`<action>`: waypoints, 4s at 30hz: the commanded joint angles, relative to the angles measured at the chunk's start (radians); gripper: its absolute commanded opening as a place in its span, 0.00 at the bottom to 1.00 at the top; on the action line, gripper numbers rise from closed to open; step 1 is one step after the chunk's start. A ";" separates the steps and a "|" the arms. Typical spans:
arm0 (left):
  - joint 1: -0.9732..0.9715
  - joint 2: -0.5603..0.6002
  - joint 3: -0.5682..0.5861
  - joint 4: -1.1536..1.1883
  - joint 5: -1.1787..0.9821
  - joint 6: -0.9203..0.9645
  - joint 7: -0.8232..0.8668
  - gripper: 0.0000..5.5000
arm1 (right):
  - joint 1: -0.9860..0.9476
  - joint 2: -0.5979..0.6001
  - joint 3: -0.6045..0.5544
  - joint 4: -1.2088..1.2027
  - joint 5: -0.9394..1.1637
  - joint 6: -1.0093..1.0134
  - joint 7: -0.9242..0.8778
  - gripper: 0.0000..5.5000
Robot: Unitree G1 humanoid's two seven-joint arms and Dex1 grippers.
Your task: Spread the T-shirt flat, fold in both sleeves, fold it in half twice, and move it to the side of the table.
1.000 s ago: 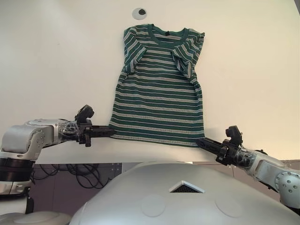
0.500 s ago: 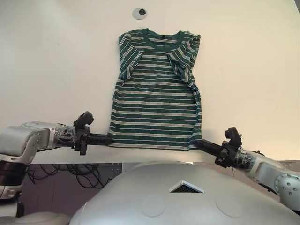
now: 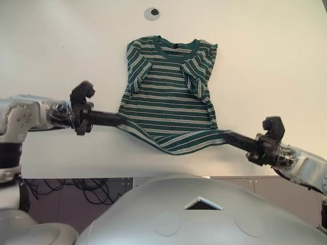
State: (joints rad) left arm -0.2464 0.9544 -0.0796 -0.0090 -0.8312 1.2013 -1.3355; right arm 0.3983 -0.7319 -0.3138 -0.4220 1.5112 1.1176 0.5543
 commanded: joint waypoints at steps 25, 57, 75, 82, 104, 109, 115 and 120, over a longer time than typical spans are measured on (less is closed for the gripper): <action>-0.766 -0.526 0.120 1.345 0.549 -0.750 0.316 0.00 | -1.275 0.357 0.332 1.617 -1.010 -0.611 0.377 0.01; -0.747 -0.628 0.500 1.280 0.491 -0.966 0.650 0.52 | -1.266 0.401 0.037 1.665 -1.198 -0.962 0.159 0.31; -0.211 -0.466 -0.151 0.501 0.877 -0.886 0.395 0.52 | -1.181 0.395 0.429 1.731 -1.660 -1.141 0.171 0.31; -0.450 -0.522 -0.276 0.967 1.055 -1.129 0.533 0.52 | -1.104 0.431 0.495 1.657 -1.677 -1.070 0.249 0.31; -0.717 -0.510 -0.110 1.336 0.966 -1.476 0.378 0.52 | -0.644 0.365 0.096 -0.026 -1.310 -0.028 0.139 0.45; -0.724 -0.495 0.052 1.319 0.822 -1.378 0.219 0.52 | -0.656 0.377 0.109 0.151 -1.273 -0.205 0.115 0.48; -0.656 -0.642 0.125 1.126 0.680 -1.260 0.118 0.52 | -0.772 0.376 0.200 0.577 -1.369 -0.592 0.049 0.48; -0.240 -0.868 -0.028 0.564 0.718 -1.082 0.399 0.52 | -0.775 0.373 0.187 0.644 -1.354 -0.666 0.004 0.48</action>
State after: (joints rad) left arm -0.6516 0.1428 -0.0578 0.7778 -0.1350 0.0090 -1.0689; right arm -0.3667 -0.3631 -0.1179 0.2185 0.1481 0.4675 0.5733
